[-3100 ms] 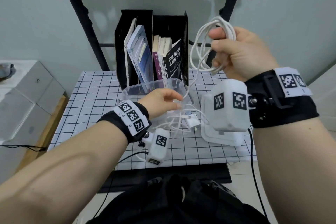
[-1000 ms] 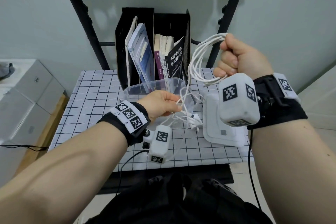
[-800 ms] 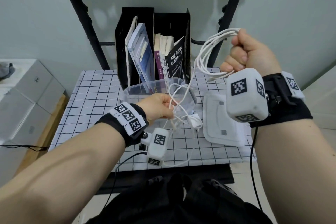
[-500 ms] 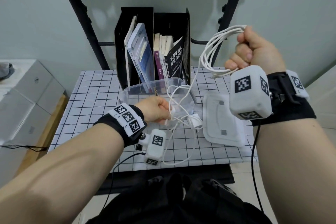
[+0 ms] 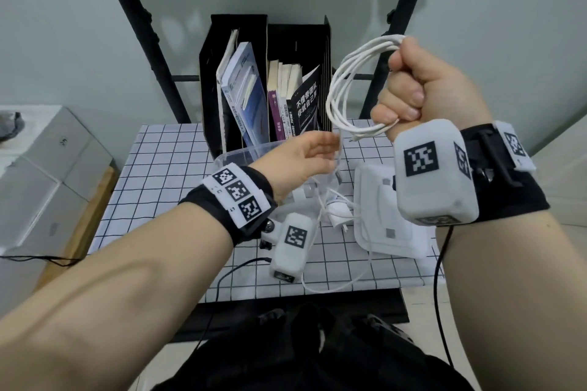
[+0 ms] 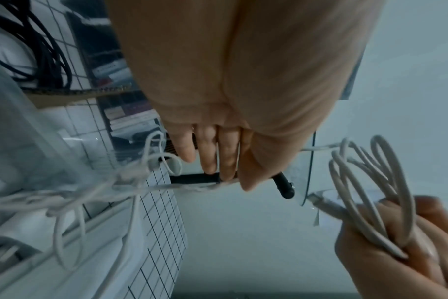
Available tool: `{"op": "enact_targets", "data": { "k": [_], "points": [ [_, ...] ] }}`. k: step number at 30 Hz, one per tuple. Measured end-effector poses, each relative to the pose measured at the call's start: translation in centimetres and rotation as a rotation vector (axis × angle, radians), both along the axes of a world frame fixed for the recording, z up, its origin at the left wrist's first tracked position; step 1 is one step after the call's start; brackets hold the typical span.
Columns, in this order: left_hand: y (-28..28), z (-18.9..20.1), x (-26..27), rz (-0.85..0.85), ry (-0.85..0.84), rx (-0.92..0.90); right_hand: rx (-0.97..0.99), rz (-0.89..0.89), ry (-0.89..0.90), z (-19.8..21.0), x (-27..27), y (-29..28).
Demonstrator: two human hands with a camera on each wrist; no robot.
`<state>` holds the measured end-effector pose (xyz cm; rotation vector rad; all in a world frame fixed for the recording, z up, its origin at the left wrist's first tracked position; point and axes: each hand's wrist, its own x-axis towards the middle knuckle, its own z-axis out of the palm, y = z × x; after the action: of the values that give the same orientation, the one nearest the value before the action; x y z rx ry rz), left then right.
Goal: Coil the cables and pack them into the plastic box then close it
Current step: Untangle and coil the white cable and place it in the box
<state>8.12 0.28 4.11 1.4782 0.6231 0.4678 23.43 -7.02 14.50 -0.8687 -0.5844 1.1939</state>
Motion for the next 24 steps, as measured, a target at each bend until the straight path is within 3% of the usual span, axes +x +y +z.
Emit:
{"op": "enact_targets", "data": {
  "k": [3, 13, 19, 24],
  "points": [
    [-0.7, -0.5, 0.7, -0.052, 0.021, -0.035, 0.024, 0.015, 0.067, 0.3, 0.0, -0.1],
    [-0.6, -2.8, -1.6, -0.203, 0.602, 0.312, 0.121, -0.192, 0.198, 0.9, 2.1, -0.5],
    [-1.3, -1.0, -0.9, 0.002, 0.229, 0.021, 0.056, -0.242, 0.137, 0.3, 1.5, 0.0],
    [-2.0, 0.0, -0.8, 0.005, 0.256, 0.055, 0.069, -0.212, 0.132, 0.2, 1.1, -0.1]
  ]
}}
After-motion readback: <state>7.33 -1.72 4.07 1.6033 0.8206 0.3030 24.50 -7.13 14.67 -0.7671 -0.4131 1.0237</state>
